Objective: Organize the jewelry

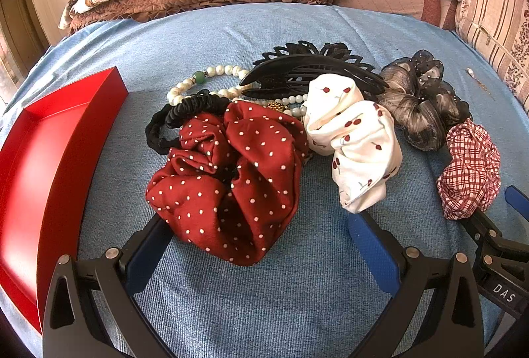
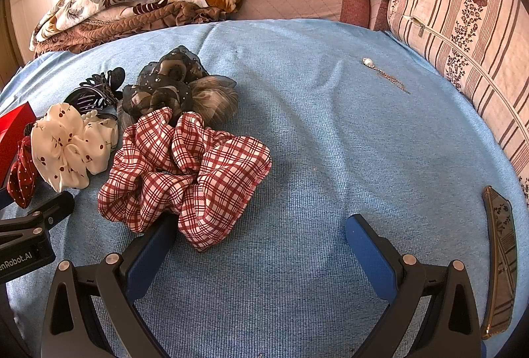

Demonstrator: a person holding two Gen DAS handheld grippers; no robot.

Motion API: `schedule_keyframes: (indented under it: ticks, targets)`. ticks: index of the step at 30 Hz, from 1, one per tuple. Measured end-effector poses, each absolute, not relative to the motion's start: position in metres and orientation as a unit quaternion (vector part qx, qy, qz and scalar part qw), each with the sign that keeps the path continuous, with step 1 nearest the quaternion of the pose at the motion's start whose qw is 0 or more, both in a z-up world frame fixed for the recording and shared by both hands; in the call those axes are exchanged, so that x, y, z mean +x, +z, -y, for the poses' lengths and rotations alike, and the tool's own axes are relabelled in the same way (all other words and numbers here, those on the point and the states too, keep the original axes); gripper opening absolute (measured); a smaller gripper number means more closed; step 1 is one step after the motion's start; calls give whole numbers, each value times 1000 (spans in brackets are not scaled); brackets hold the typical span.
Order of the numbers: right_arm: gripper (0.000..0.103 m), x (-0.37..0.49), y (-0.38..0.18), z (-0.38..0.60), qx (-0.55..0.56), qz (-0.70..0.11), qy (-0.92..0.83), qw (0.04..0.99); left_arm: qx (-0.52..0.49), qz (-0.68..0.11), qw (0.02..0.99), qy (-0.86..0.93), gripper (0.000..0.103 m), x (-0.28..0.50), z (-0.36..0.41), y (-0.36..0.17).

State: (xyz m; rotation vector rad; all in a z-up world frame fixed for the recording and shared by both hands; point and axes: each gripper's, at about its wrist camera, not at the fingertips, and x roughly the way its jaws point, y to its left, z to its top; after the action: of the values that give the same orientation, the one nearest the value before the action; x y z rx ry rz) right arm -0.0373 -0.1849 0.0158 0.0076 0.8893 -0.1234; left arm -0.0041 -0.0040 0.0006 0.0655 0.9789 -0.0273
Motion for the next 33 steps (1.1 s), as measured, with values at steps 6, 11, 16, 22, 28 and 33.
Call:
schedule_keyframes:
  ticks: [6,11,16,22,28,33]
  targets:
    - [103,-38,19,188,20,-438,-54,897,37,-484,874,-34,103,-5,1,1]
    - [103,-45,21,190,28,-463,-42,885,41,-500,863,-55,103,-30,-9,8]
    - [103,-76,24,185,16,-446,-49,894,18,-479,877,-41,103,-72,-29,26]
    - [103,-113,33,176,7,-409,-91,908,18,-415,910,-7,103,-118,-49,64]
    - [102,-150,62,161,-38,-325,-139,935,11,-358,934,3,103,-145,-57,104]
    - [103,-172,73,164,-48,-288,-182,939,23,-341,940,6,103,-160,-54,118]
